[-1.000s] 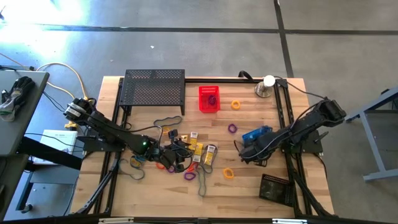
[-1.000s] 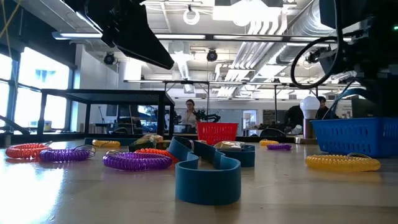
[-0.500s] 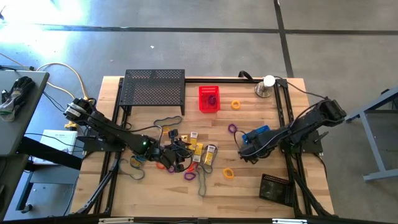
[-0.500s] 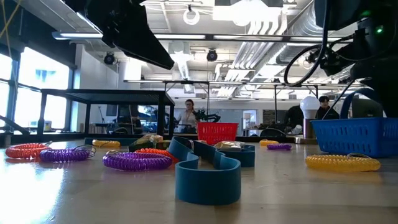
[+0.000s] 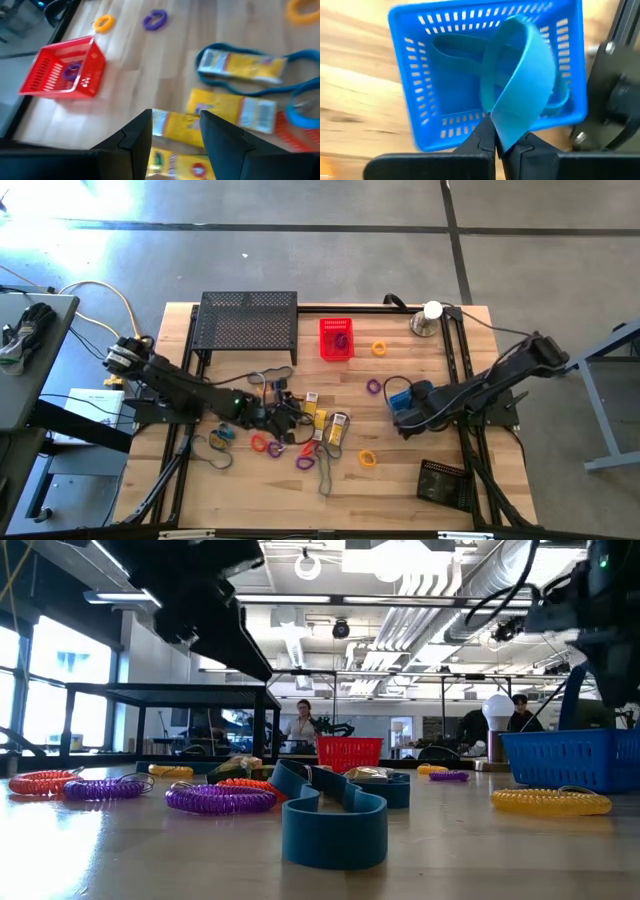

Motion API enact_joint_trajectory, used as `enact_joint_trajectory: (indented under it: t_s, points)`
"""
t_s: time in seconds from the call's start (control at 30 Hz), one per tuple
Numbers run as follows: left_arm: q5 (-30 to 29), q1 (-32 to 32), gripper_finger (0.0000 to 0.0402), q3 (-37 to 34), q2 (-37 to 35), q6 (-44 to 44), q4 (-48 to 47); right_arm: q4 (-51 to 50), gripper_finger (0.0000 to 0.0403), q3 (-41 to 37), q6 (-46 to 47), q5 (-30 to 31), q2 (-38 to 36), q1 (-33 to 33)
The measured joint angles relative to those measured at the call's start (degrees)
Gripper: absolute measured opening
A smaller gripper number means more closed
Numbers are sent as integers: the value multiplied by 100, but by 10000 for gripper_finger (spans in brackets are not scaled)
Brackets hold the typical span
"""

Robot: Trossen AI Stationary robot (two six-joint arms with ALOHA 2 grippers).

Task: Pick & Place Office Desk Supplies
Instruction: Put the blue rubber band into the blue bin

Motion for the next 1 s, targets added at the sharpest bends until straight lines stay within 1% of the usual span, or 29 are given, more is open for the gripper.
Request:
enact_joint_trajectory:
  t_s: [0.07,0.13,0.27,0.43,0.6,0.77,0.83,1.0]
  points:
    - [0,184,158,0,0,207,2,30,3,2,455,-44,-97,10]
    - [0,383,158,0,0,425,7,53,3,2,706,-19,-115,5]
    - [0,795,158,0,0,737,19,206,3,2,1327,243,-122,5]
    - [-5,1228,158,0,0,998,13,835,3,-126,1798,363,-101,5]
    - [-7,1558,158,0,0,1459,-15,933,3,-289,2354,325,-101,5]
    - [17,1982,158,-2,0,2064,-40,1275,3,-625,2757,555,-97,95]
    - [202,2208,158,-2,0,2237,78,1374,3,-740,2781,589,-95,95]
    - [1101,2750,158,-2,0,2568,673,1308,11,-854,2867,566,-95,89]
